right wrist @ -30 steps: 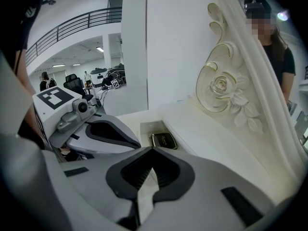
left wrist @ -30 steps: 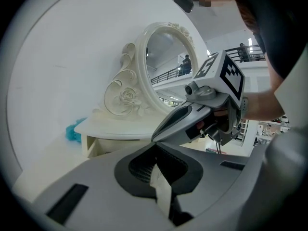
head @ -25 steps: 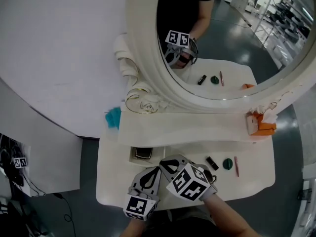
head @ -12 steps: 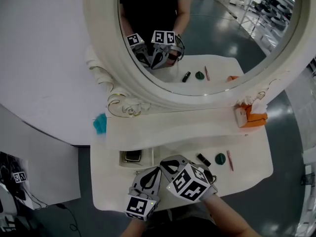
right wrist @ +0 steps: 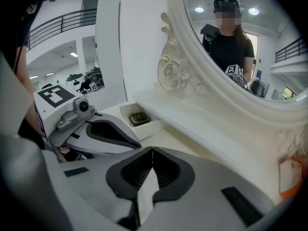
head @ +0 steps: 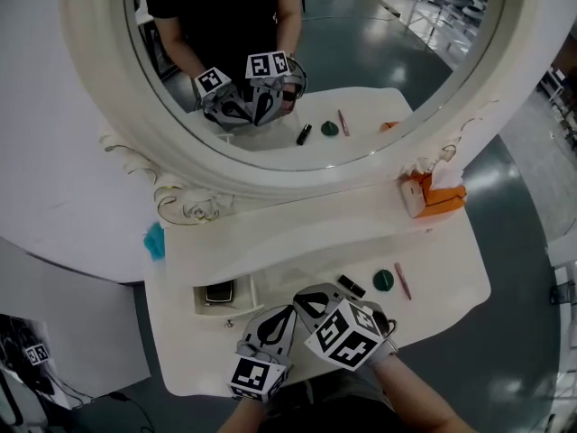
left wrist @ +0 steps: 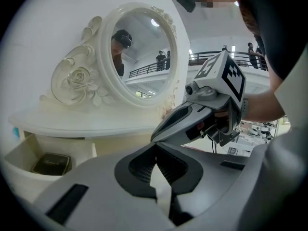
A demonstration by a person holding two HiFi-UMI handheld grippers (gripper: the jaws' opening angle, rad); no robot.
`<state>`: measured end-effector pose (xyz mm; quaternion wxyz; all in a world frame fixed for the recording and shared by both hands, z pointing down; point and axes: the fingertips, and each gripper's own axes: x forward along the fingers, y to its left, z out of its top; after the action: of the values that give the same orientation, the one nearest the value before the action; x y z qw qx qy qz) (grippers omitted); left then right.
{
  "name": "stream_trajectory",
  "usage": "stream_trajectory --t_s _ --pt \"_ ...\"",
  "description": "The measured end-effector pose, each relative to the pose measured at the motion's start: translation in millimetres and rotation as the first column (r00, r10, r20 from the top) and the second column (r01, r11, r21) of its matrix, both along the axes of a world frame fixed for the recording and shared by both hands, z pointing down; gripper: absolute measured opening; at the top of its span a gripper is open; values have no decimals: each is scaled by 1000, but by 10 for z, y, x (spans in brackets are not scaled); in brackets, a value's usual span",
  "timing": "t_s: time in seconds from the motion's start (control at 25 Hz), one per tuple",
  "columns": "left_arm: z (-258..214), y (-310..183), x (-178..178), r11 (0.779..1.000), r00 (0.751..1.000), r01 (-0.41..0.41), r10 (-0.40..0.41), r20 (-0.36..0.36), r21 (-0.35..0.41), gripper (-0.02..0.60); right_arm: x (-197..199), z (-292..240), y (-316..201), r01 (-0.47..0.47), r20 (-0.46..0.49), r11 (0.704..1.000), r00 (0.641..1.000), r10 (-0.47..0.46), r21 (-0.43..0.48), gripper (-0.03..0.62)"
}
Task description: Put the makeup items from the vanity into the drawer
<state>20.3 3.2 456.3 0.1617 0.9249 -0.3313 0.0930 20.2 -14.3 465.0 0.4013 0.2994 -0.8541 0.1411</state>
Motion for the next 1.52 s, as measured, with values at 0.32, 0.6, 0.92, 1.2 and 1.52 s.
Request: stream_trajectory --t_s 0.32,0.6,0.92,1.2,1.52 --pt "94 63 415 993 993 -119 119 8 -19 14 434 69 59 -108 -8 994 994 108 -10 21" --pt "153 125 713 979 979 -202 203 8 -34 13 743 127 127 -191 -4 981 982 191 -23 23" --pt "230 184 978 964 965 -260 261 9 -59 13 1070 254 221 -262 -38 964 965 260 -44 25" --pt "310 223 1095 960 962 -270 273 24 -77 14 1268 403 277 -282 -96 957 956 275 -65 26" --pt "381 169 1150 965 968 -245 249 41 -91 13 1389 599 239 -271 -133 957 957 258 -98 112"
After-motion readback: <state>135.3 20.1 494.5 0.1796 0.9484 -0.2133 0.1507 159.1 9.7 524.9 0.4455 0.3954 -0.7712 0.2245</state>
